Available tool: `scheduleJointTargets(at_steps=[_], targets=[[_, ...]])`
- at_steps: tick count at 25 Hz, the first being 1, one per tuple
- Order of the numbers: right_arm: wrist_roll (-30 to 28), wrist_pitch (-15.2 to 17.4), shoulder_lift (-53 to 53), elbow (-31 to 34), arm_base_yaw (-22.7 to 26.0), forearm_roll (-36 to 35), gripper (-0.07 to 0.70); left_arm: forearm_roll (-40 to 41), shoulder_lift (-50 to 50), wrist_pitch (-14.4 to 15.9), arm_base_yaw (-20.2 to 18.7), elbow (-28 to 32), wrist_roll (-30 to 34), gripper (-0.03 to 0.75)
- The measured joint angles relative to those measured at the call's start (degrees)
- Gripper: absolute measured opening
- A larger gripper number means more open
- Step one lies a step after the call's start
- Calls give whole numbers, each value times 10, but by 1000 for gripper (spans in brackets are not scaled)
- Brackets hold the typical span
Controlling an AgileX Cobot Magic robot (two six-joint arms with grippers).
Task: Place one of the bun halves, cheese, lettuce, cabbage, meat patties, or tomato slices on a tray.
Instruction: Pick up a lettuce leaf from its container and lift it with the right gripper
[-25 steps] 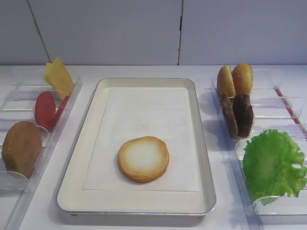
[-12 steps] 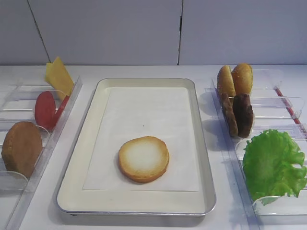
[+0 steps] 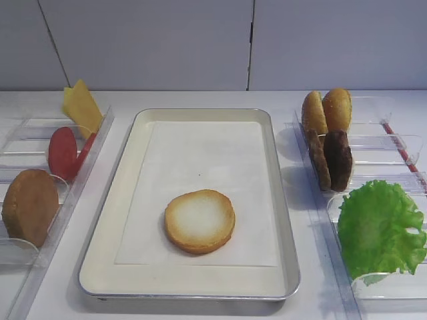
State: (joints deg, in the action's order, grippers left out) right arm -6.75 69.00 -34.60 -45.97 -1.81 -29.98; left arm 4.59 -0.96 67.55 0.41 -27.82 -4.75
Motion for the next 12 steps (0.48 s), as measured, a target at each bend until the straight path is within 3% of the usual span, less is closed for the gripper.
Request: scheduleJointTargets(at_steps=[5,12], targets=[[-20,6,-100,0,0,-25,544,0,0,0,0,0,0,396],[-45,-13,-201,0,0,-26,544,0,0,0,0,0,0,396]])
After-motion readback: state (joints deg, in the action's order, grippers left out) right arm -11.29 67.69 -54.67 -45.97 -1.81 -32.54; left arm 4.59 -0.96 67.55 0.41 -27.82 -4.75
